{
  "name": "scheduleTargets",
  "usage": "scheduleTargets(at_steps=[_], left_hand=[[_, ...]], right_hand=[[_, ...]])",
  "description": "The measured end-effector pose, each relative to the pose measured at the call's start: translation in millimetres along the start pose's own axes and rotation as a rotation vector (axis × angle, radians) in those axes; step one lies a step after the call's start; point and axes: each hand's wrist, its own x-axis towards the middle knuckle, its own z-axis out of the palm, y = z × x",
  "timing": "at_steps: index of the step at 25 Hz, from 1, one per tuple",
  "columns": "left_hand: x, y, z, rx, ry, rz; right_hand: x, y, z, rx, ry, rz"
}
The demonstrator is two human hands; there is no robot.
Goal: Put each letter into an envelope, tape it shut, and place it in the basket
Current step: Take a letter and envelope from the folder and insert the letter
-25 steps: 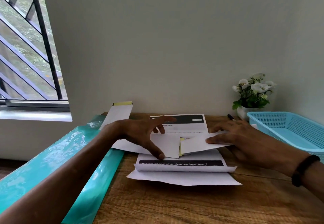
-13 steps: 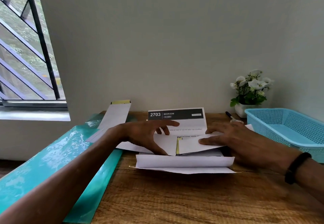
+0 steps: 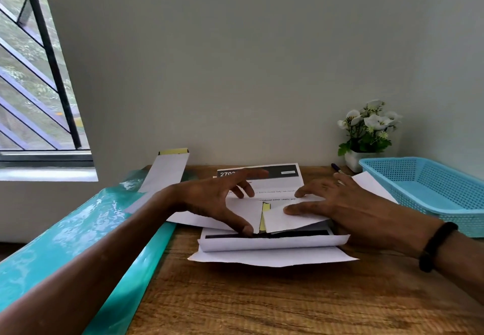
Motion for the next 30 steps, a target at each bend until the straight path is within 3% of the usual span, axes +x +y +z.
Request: scheduleTargets(at_steps=[7,13,15,19,21,23,24,26,28,30], left_hand=[[2,-5,2,0.134,-0.046,-0.026],[3,-4,5,0.102,-0.026,0.04],[3,-3,5,0.097,-0.022,0.057],[3,2,8,0.081,0.146,0.111],[3,3,8,0.08,0.304,0.15],[5,3,10,0.097,0.34,0.152],[5,1,13,0.125,0.305,0.12],[6,-6,16,0.205,0.201,0.011],[6,-13,16,0.216,0.107,-0.088],[6,-16,14,0.183,0.1,-0.133]], right_hand=[[-3,-9,-4,0.061,-0.082,-0.013],[-8,-15,-12,0.236,0.15,-0.032],[-9,-16,-16,0.201,0.275,0.012],[-11,0,-27,0.135,0.775,0.024],[-14,8,-38,0.23,0.93,0.08],[-15,12,-45,0.484,1.003,0.233],[-14,13,-47,0.667,0.98,0.312],[-11,14,-45,0.986,0.781,0.494],[-7,15,-35,1.029,0.5,0.601],[-1,13,-22,0.957,0.339,0.558]])
